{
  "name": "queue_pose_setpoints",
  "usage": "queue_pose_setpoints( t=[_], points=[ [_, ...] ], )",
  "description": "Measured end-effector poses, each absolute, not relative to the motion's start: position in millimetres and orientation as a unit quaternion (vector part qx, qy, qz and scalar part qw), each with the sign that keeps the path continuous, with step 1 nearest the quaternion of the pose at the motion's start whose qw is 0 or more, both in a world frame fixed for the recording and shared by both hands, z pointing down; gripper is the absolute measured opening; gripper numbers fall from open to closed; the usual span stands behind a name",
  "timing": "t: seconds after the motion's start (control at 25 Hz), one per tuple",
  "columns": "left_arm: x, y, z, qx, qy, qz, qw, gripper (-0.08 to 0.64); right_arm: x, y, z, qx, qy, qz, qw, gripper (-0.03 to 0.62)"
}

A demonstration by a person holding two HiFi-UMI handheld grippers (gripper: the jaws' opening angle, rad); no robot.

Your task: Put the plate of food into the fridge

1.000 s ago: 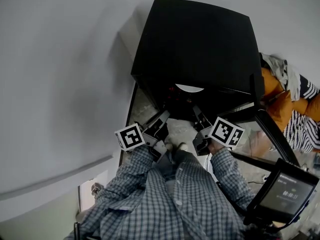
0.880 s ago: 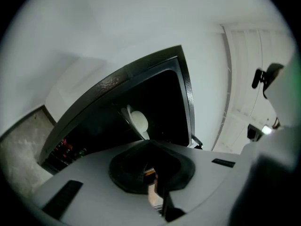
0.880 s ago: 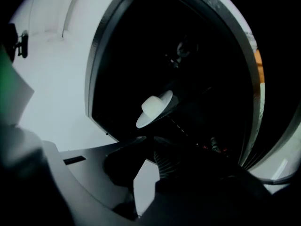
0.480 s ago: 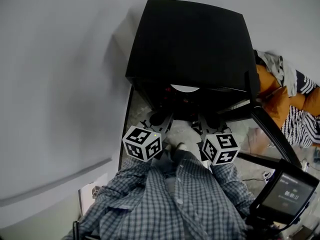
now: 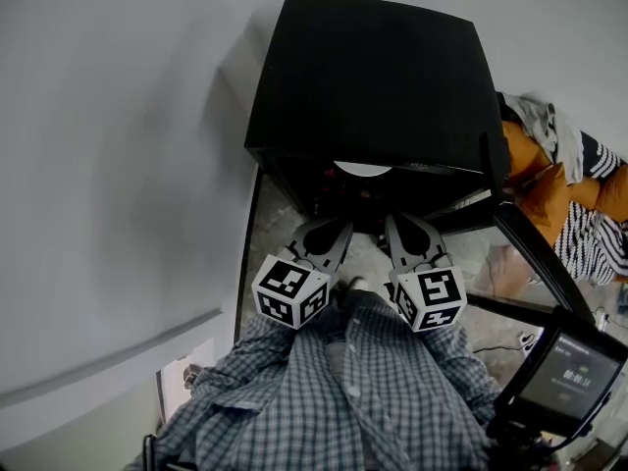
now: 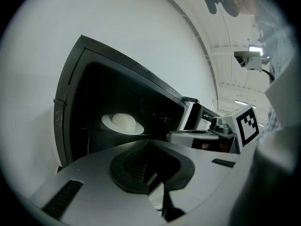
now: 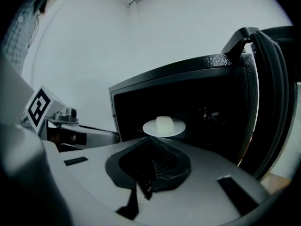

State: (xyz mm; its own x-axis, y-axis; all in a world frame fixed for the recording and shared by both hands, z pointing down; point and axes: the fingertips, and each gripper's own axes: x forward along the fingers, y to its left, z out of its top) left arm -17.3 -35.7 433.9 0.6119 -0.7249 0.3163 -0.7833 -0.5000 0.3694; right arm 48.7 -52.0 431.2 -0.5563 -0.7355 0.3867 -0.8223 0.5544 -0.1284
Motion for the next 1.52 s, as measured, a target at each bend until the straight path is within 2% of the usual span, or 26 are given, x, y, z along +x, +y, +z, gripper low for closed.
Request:
queue_pose_setpoints(
  t=[0.56, 1.52],
  points=[
    [-22.2, -43.7, 434.7, 0.866, -0.444, 0.089, 0.212, 0.006, 49.9, -49.9, 436.1, 0.441, -0.871, 0.148, 0.156, 0.006],
    [-25.8, -42.6, 438.9, 0.864, -0.447, 0.094, 0.213, 0.006, 43.9, -49.3, 432.7, 0.432, -0.877, 0.142, 0.154, 0.006]
  ],
)
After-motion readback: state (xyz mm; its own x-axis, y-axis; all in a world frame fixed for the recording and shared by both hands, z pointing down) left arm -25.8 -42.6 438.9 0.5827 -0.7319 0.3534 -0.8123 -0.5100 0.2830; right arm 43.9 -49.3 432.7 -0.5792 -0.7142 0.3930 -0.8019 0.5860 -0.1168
